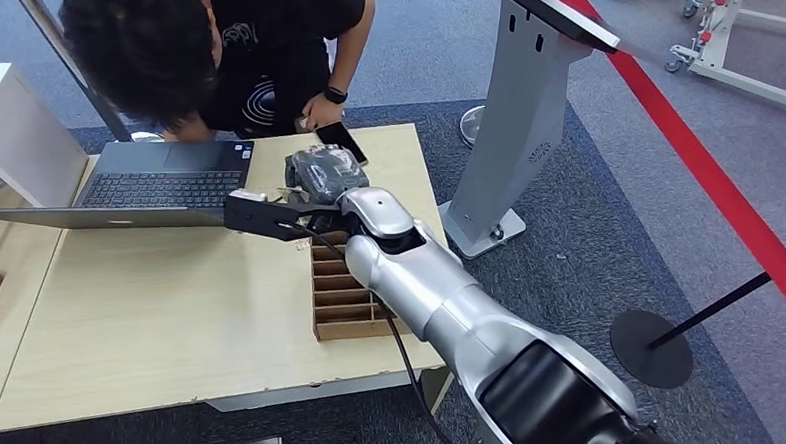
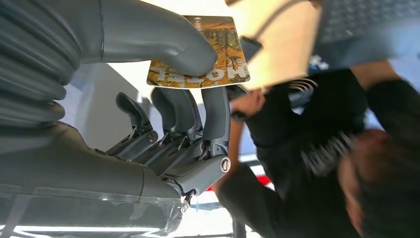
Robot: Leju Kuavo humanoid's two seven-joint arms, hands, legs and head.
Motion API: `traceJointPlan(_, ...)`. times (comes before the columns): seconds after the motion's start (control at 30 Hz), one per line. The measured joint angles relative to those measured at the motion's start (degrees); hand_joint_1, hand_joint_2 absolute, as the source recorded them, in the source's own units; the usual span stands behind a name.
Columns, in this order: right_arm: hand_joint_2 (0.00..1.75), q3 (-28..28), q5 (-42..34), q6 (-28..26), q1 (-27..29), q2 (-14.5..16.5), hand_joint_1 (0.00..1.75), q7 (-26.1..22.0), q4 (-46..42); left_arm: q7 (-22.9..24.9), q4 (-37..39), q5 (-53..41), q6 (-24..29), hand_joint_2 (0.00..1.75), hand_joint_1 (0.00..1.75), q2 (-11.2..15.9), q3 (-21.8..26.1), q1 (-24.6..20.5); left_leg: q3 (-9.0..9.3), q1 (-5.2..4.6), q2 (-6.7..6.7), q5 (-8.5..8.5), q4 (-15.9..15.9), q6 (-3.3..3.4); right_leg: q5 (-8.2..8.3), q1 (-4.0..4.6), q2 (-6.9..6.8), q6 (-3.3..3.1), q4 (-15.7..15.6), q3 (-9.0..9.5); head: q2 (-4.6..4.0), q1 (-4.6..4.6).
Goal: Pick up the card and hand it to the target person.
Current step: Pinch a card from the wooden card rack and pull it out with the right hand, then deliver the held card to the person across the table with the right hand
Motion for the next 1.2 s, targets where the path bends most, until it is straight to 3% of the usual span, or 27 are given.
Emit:
traceJointPlan(0.23,1.75,0.09,-0.65,0.69,-1.52,-0.26,1.34,0.74,-5.16,-0.07,0.04,0.07,0.02,0.00,0.00,0.00,0.20,0.08,0.01,-0.01,0.00,0.00,0.00,0.00,0.00,0.00,0.00,0.00,0.00,0.00,0.00,0.00)
traceJointPlan(0.4,1.75,0.08,0.29,-0.20,-1.81,-0.89,1.41,2.07,-6.45,-0.07,0.07,-0.25,0.02,0.00,0.00,0.00,0.41,0.12,0.01,-0.01,0.00,0.00,0.00,0.00,0.00,0.00,0.00,0.00,-0.01,-0.01,0.00,0.01)
traceJointPlan(0.7,1.75,0.15,8.41,-7.01,-1.80,-2.84,1.41,5.87,-5.19,-0.07,0.07,-1.37,-0.03,0.00,0.00,-0.02,0.45,0.00,0.01,-0.01,0.00,0.00,0.00,0.00,0.00,0.00,0.00,0.00,-0.01,-0.03,0.00,-0.01)
traceJointPlan(1.2,1.75,0.15,12.07,-10.50,-1.20,-5.11,1.37,6.64,-1.33,0.06,0.07,-2.30,-0.10,0.00,0.00,-0.02,0.45,-0.54,0.00,-0.01,0.00,0.00,0.00,0.00,0.00,0.00,0.00,0.00,-0.01,-0.04,0.00,0.01)
